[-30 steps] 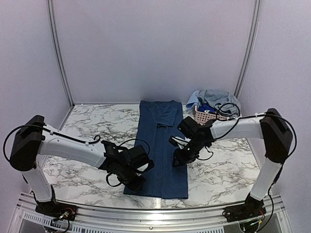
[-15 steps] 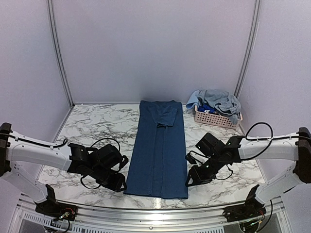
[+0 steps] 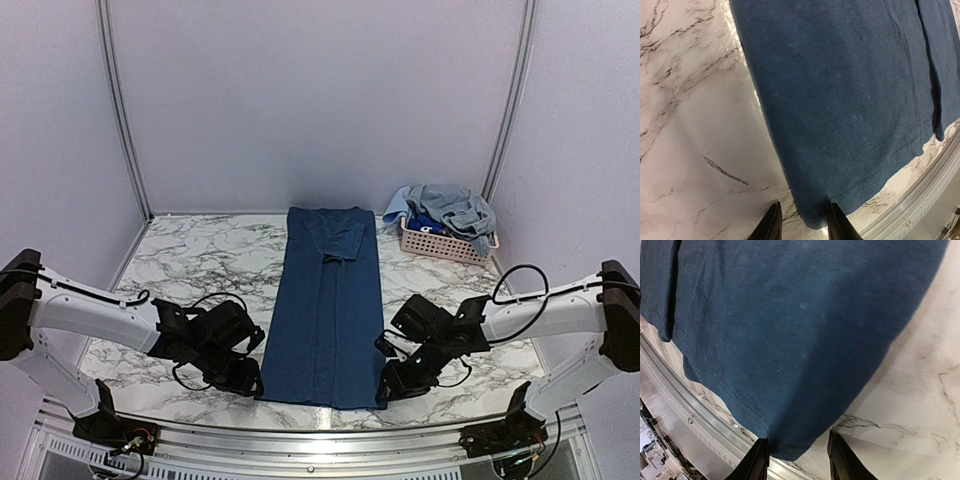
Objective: Fold and stack the mixed laundry pile
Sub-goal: Pick up the rectangle-folded T-shirt from the center of the board.
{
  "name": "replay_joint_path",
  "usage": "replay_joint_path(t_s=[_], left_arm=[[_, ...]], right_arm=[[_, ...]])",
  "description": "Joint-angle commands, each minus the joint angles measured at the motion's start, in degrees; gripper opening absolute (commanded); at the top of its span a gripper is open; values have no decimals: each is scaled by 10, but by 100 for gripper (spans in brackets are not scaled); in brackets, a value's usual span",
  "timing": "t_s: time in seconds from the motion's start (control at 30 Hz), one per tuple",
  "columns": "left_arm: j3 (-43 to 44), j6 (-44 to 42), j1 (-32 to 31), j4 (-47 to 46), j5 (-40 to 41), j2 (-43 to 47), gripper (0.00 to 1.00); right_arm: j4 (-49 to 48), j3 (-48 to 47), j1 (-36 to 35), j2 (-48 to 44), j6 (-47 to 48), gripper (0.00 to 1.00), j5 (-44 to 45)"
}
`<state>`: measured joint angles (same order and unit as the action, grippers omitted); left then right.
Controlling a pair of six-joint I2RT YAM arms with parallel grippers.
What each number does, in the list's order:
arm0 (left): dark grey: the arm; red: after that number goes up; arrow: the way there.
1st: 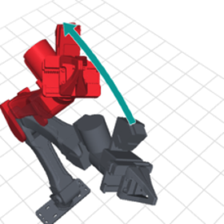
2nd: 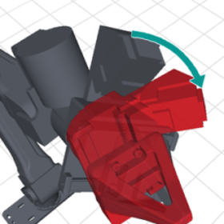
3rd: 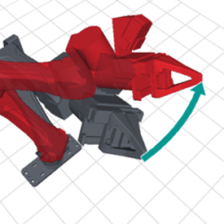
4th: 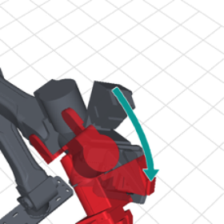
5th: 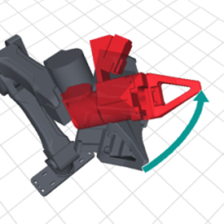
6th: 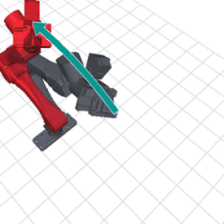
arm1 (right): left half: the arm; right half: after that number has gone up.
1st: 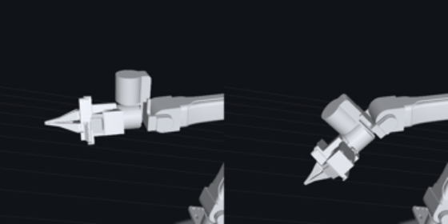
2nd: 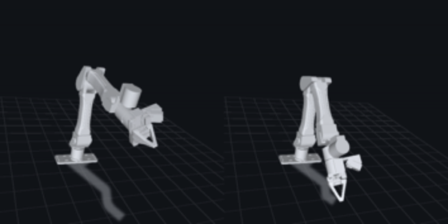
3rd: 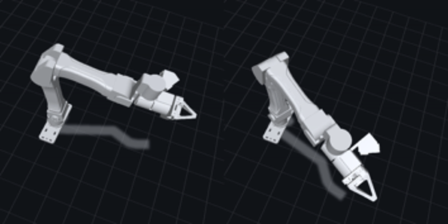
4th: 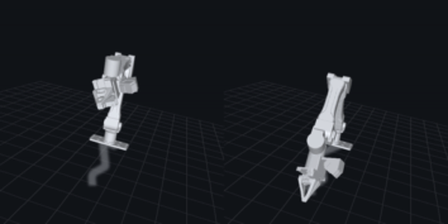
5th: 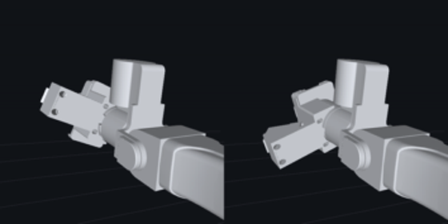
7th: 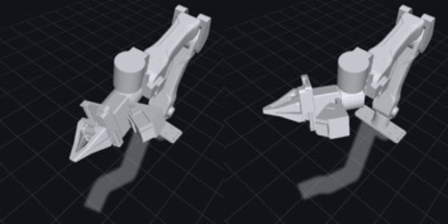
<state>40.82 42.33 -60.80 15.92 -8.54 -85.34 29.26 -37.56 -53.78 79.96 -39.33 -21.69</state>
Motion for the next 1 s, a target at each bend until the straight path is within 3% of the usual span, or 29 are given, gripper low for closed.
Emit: replay_joint_path(t_s=[0.0, 0.23, 0.3, 0.43, 0.53, 0.77, 0.97], left_arm=[[-3, -1, 0, -13, -27, -16, 31], [2, -8, -18, -13, -40, -29, 26], [6, -9, -22, -15, -40, -37, 19], [11, -12, -28, -19, -37, -39, 1], [12, -16, -39, -19, -40, -35, 0], [25, -16, -89, 38, -47, 29, 0], [61, -42, -58, 61, -42, 57, 0]], right_arm=[[-24, -1, -16, 14, -22, 39, 1], [-27, 6, -43, 16, -40, 34, 3], [-30, 9, -45, 13, -44, 31, 5], [-27, 5, -46, 10, -42, 18, 11], [-32, 2, -48, -1, -37, 0, 6], [7, -21, -120, -55, -65, 0, 4], [40, -78, -95, -55, -43, 0, 39]])
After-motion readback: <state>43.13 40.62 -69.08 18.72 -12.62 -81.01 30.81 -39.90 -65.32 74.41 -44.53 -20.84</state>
